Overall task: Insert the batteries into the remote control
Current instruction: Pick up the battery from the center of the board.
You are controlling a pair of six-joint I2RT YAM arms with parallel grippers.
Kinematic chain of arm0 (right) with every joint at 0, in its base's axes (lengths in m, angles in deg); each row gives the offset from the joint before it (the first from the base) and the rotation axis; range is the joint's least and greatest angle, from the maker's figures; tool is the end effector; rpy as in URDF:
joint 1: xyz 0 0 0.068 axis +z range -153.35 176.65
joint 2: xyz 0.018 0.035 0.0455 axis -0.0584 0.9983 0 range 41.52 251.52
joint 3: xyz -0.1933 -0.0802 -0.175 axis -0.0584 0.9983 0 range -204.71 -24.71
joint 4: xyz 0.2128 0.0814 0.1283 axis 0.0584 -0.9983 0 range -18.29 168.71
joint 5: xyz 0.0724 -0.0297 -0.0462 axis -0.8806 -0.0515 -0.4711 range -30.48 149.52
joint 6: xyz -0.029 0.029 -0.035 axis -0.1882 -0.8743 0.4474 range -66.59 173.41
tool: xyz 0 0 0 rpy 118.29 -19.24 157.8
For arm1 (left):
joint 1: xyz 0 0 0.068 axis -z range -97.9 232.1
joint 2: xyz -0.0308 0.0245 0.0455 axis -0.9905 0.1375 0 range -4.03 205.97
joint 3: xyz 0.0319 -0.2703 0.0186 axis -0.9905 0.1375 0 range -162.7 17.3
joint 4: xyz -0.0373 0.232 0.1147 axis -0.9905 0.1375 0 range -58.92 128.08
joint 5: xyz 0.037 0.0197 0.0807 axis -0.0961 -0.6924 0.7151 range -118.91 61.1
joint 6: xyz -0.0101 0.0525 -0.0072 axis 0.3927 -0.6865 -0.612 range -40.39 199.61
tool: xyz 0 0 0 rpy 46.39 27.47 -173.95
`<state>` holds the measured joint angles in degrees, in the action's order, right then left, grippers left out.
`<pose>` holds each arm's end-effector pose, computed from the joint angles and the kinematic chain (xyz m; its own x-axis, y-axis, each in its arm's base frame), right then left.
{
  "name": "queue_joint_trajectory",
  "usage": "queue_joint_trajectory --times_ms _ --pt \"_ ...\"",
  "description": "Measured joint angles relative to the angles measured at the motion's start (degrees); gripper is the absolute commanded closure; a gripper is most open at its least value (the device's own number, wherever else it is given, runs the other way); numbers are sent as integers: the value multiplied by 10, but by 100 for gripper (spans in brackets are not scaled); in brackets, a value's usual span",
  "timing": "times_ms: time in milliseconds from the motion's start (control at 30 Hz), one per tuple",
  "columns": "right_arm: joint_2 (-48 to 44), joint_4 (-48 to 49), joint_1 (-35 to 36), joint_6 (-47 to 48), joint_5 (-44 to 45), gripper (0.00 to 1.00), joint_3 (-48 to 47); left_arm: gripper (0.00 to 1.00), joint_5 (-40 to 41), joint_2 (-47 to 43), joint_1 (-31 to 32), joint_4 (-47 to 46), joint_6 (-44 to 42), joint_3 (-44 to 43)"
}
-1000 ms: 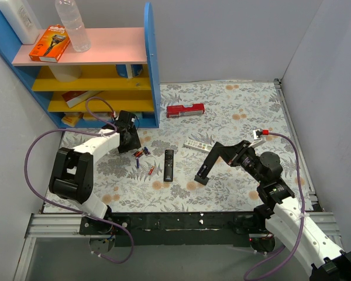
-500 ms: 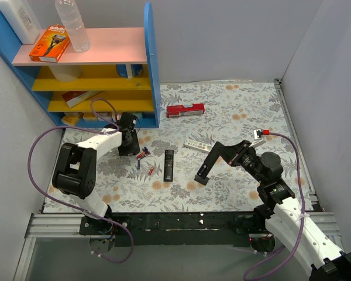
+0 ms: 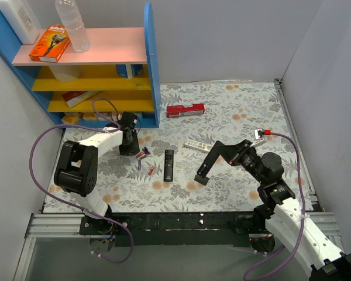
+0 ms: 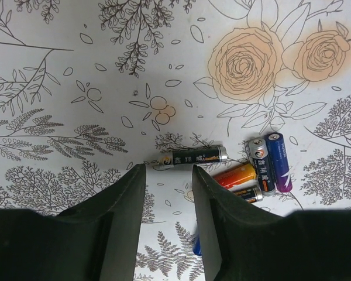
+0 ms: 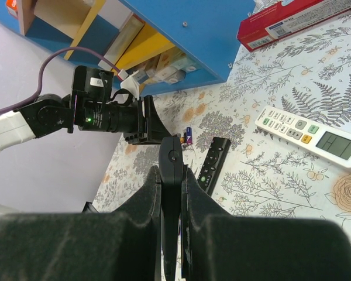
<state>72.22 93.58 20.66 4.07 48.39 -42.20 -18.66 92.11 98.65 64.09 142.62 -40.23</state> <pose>0.1379 0.0690 0.2538 -0.4193 0.6280 -0.6556 -0.3951 0.5240 0.7546 0.3005 -0.0827 0.1666 -0.6148 -0.7320 -0.2935 -0.7077 0.6763 -0.2044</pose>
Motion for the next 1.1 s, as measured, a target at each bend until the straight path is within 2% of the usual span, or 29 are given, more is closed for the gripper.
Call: queue_joint_trajectory --times_ms 200,400,967,1067,1100 --pt "0 3 0 -3 -1 99 0 52 4 0 0 4 -13 -5" --pt "2 5 0 -7 -8 99 0 50 15 0 0 2 -48 -6" --pt "29 16 0 -18 -47 99 -5 51 -18 0 0 -51 -185 -5" --pt "30 17 0 -18 -54 99 -9 53 -25 0 0 -55 -200 -5" --pt "31 17 0 -18 -56 99 -9 57 -28 0 0 -56 -204 -5"
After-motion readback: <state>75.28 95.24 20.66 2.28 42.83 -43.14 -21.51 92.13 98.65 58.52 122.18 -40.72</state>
